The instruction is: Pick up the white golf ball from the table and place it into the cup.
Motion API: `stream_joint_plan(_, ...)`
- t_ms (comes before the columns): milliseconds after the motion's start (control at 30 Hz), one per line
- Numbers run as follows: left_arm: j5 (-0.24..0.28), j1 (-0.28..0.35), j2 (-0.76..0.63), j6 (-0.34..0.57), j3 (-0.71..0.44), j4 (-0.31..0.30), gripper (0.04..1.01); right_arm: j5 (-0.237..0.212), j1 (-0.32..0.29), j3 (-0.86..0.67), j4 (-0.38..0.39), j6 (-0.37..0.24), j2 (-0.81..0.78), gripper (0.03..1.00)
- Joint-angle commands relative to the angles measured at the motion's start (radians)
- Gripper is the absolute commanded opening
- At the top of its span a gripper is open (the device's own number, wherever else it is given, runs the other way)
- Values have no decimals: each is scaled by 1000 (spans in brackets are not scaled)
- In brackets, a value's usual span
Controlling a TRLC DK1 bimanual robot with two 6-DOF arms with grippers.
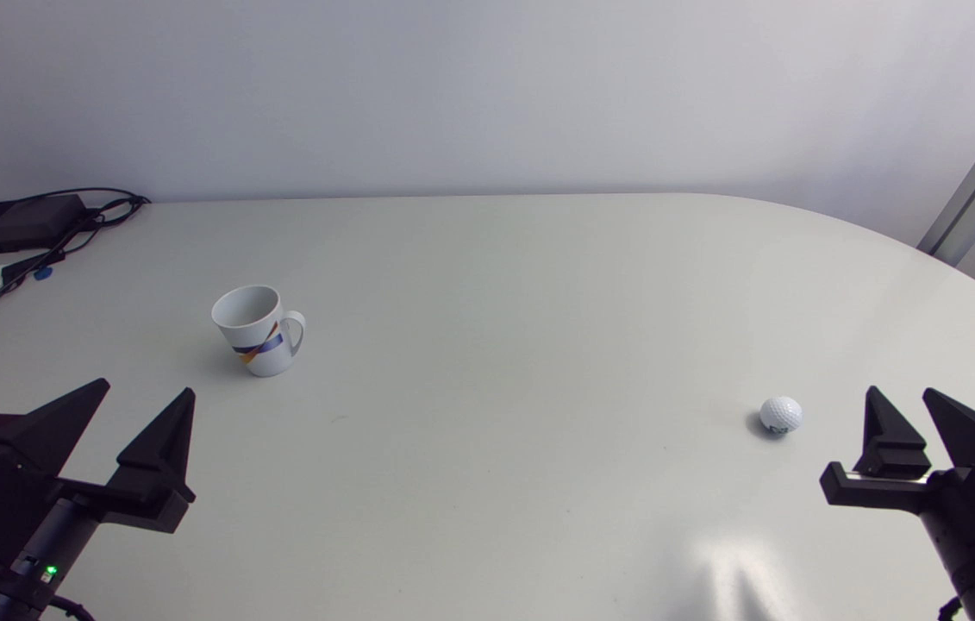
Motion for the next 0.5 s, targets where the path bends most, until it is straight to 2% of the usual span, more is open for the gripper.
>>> stream_joint_plan(0,0,3,-16,2,-21,6,993,6,-6,-33,-39,7,-6,770)
stream_joint_plan(33,0,0,-18,2,-21,6,993,1,18,-33,-41,19,-6,961)
stream_joint_plan(267,0,3,-18,2,-21,6,993,-2,23,-20,-42,19,-6,962)
stream_joint_plan(467,0,3,-18,2,-21,4,993,-3,38,55,-45,27,17,962)
